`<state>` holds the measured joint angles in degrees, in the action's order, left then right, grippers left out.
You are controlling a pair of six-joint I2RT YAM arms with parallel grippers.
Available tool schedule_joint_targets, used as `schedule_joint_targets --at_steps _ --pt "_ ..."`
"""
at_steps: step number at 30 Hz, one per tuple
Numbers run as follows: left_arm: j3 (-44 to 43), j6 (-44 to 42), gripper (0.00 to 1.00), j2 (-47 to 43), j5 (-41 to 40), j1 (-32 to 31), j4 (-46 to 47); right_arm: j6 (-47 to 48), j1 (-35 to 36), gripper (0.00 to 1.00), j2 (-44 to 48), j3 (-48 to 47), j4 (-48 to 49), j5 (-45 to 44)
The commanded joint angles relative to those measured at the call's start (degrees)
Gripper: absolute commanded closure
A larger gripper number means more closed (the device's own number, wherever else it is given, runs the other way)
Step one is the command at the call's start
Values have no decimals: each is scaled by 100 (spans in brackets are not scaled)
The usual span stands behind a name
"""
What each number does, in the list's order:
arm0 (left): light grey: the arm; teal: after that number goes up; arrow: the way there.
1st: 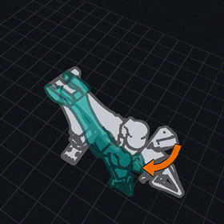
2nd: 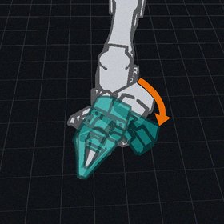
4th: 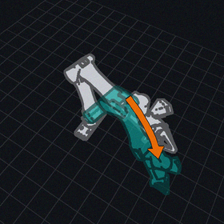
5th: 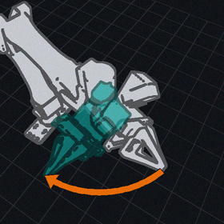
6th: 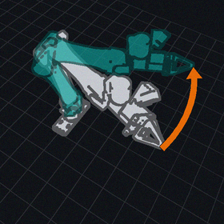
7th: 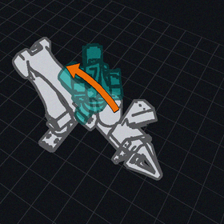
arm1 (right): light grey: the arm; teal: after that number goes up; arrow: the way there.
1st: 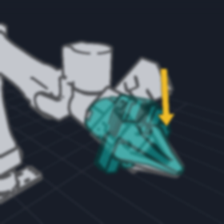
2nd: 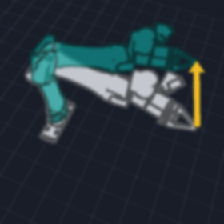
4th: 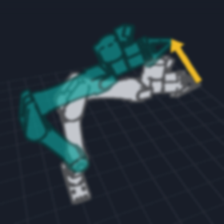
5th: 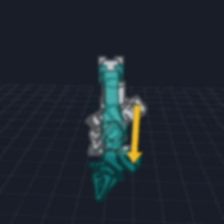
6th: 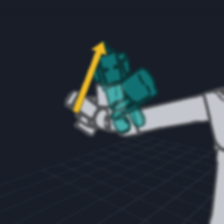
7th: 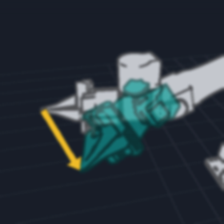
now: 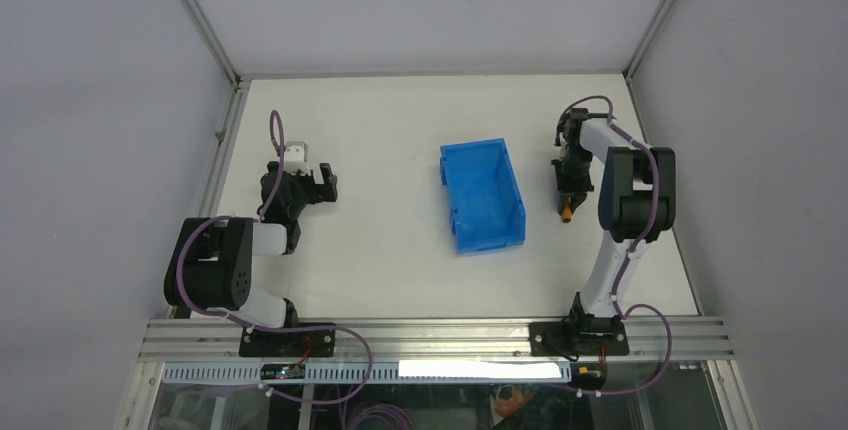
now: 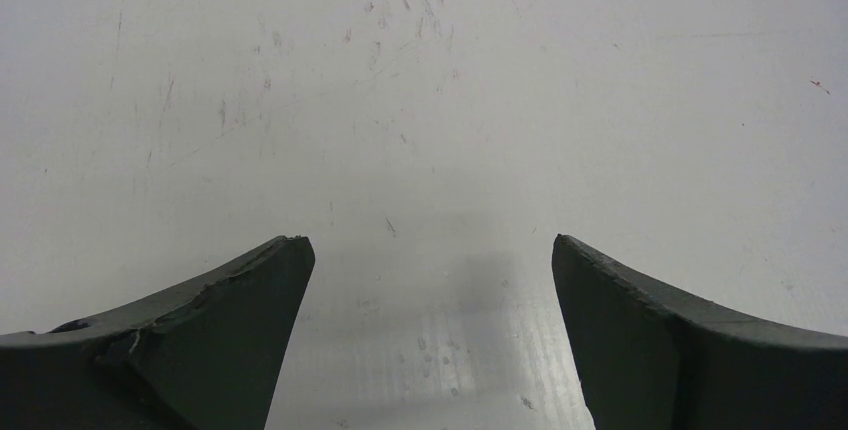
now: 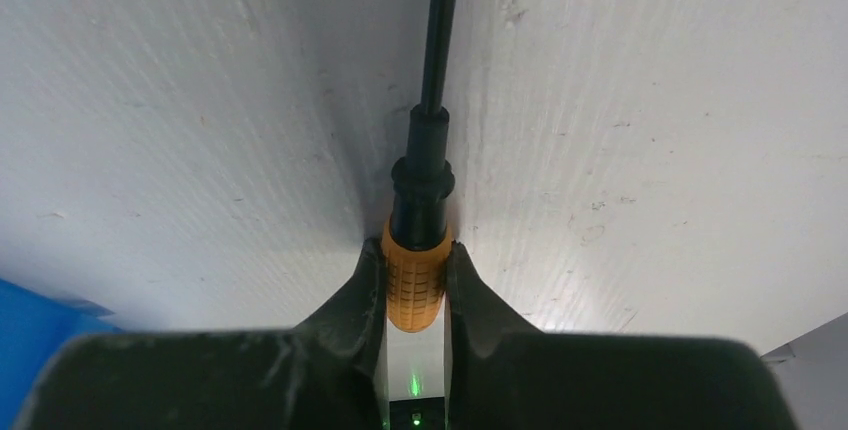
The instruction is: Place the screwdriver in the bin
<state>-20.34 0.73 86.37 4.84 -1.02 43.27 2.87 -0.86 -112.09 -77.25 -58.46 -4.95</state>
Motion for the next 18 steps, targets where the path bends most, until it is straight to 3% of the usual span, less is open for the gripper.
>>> schedule_joint_targets --at_steps 1,9,14,18 --pt "-111 50 1 -12 89 49 383 -108 48 100 252 -229 -7 -126" --pt "-115 50 1 -6 87 49 384 -866 84 100 1500 -913 -1779 16" --pt "-115 50 1 -6 87 49 384 -1619 750 100 2118 -1440 -2580 -214" --pt "-111 50 1 -9 87 49 384 -2353 1774 100 2341 -1744 -2671 -438"
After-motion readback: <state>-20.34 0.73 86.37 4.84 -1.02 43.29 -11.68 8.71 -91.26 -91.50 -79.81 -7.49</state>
